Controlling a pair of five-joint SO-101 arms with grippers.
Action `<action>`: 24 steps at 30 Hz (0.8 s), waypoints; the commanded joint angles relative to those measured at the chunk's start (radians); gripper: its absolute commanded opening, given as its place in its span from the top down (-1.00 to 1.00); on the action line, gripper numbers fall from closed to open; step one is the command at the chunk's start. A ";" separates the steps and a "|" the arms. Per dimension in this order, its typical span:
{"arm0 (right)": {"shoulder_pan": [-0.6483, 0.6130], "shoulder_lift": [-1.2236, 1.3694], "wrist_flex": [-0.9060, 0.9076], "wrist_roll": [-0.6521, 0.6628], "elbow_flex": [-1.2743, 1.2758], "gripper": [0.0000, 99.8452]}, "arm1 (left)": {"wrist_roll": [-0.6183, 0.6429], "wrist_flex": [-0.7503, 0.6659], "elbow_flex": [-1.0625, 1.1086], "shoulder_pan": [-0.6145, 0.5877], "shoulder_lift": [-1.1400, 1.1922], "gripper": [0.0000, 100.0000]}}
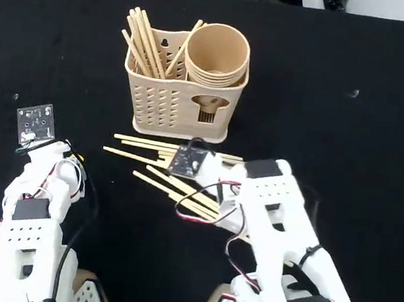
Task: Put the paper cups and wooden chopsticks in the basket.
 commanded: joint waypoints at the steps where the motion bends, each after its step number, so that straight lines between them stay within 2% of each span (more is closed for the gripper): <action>1: -0.077 0.004 -0.034 -0.017 -0.036 0.63 | -0.006 -0.017 -0.008 0.005 -0.012 0.78; 7: -0.149 0.005 -0.110 -0.121 -0.018 0.62 | -0.006 -0.017 -0.008 0.004 -0.012 0.78; 11: -0.193 0.005 -0.114 -0.121 0.012 0.62 | -0.006 -0.017 -0.008 0.002 -0.012 0.78; 24: -0.189 0.005 -0.233 -0.129 0.130 0.63 | -0.006 -0.017 -0.008 -0.001 -0.012 0.78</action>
